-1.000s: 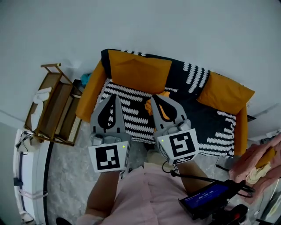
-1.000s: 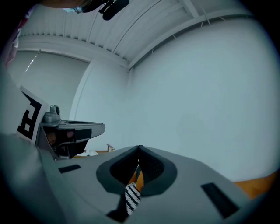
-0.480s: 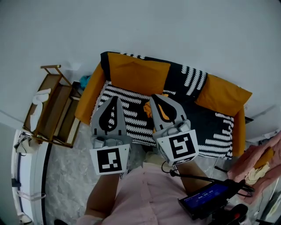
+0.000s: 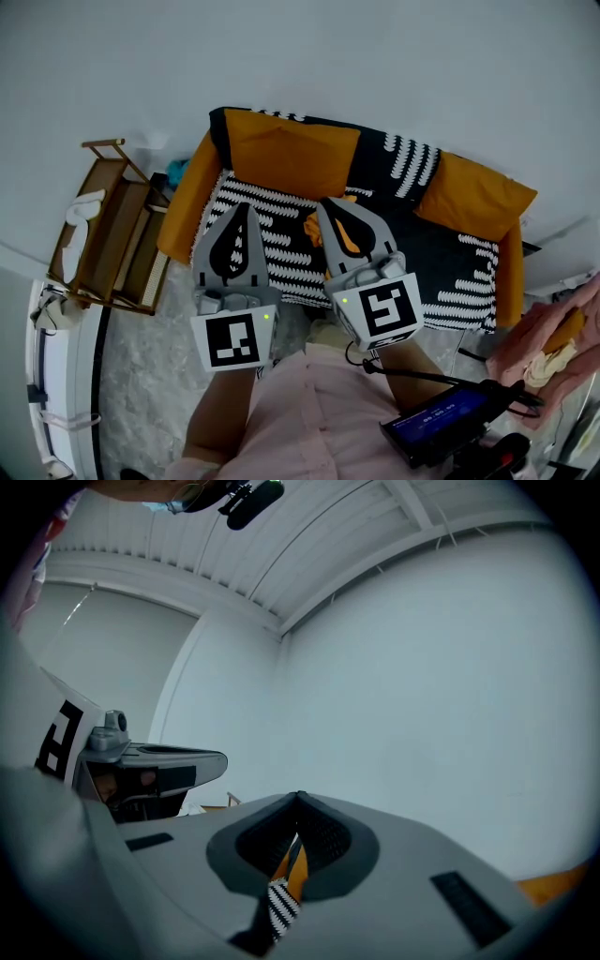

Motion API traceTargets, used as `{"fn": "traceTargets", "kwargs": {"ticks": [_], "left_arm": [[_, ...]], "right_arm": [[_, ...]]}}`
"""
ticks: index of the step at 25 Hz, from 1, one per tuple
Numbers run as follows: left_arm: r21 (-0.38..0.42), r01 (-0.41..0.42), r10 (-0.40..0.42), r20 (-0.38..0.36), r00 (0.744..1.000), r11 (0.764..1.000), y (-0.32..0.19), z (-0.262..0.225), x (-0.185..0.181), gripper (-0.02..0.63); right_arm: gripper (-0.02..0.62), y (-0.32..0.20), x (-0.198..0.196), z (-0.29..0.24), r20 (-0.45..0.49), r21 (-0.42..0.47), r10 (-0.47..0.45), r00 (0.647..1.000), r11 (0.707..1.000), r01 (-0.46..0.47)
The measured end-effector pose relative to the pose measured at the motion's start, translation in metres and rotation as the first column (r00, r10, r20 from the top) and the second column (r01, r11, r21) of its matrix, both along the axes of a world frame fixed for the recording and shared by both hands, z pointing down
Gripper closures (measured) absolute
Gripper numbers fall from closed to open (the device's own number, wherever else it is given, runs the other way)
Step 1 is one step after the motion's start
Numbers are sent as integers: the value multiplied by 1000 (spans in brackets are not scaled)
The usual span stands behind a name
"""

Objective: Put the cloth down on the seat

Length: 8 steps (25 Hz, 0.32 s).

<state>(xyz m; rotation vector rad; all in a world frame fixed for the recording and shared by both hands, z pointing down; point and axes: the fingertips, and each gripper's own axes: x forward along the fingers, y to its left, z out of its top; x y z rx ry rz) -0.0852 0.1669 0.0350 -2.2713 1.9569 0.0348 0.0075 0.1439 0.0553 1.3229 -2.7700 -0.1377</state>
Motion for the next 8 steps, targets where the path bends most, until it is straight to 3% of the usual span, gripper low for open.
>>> {"fn": "traceTargets", "kwargs": {"ticks": [8], "left_arm": [[-1,0,0,-7,1000,1000,-4,-4,-8,595]], "right_arm": [[595,-4,-8,-1,-12,-16,1,1000,1000,-1]]}}
